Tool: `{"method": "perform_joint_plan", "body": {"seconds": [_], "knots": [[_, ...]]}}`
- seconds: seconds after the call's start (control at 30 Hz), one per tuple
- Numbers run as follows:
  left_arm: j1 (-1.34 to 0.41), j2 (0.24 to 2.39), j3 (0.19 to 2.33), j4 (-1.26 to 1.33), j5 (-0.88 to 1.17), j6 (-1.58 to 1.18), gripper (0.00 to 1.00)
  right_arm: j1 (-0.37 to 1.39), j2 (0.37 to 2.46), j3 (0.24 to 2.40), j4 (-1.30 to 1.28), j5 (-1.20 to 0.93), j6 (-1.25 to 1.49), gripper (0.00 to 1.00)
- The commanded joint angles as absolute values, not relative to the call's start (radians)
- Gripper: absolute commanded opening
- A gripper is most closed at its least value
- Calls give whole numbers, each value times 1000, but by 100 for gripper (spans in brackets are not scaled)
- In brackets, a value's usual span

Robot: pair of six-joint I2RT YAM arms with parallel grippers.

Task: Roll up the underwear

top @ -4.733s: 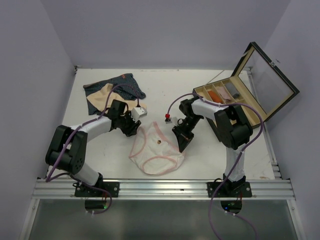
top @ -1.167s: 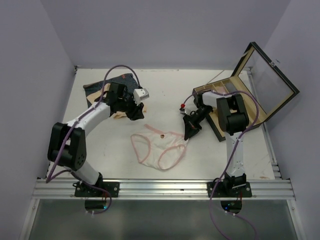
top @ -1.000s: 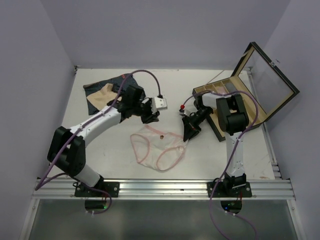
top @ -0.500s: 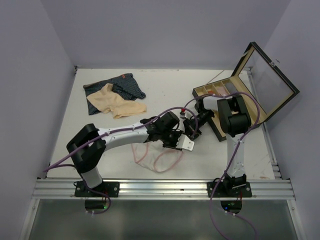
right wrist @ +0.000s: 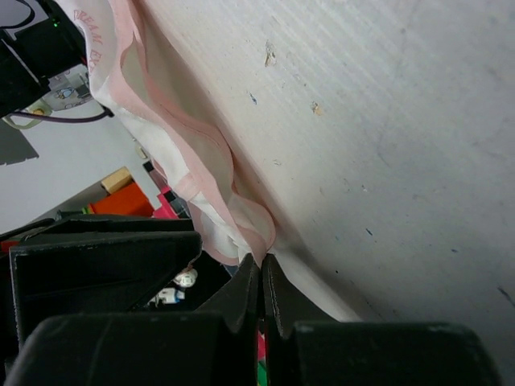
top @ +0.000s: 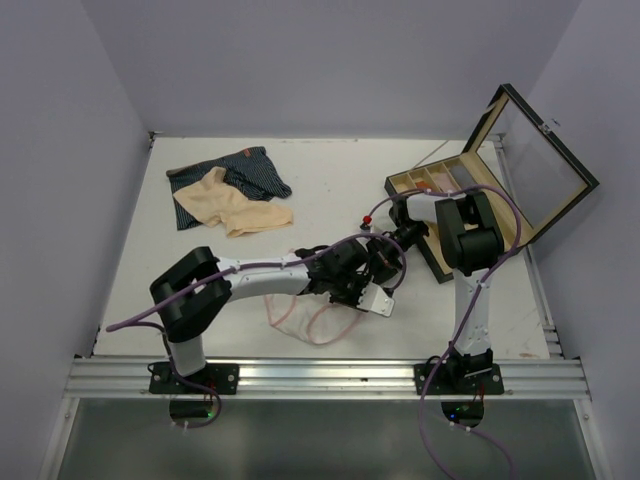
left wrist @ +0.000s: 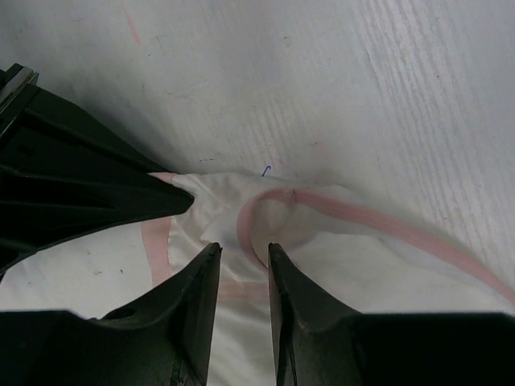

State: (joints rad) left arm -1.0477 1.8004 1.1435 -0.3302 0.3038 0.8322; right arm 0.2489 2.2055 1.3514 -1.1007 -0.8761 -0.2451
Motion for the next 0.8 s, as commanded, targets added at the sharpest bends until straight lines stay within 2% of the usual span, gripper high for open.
{"method": "perform_joint_plan", "body": {"seconds": [0.0, 0.1, 0.2, 0.33, 0.77], "knots": [[-1060, 1813, 1117, -243, 236, 833, 31, 256, 2178, 1335, -1103, -830, -190, 0], [-1060, 1824, 1115, -216, 212, 821, 29, 259, 2180, 1333, -1104, -828, -189, 0], [-1062, 1824, 1111, -207, 212, 816, 20, 259, 2183, 1335, -1101, -824, -189, 0], [-1063, 1780, 1091, -206, 265, 822, 0, 258, 2183, 1335, -1097, -819, -186, 0], [-1083, 1660, 1046, -225, 520, 789, 0, 259, 2171, 1350, -1106, -816, -206, 0]]}}
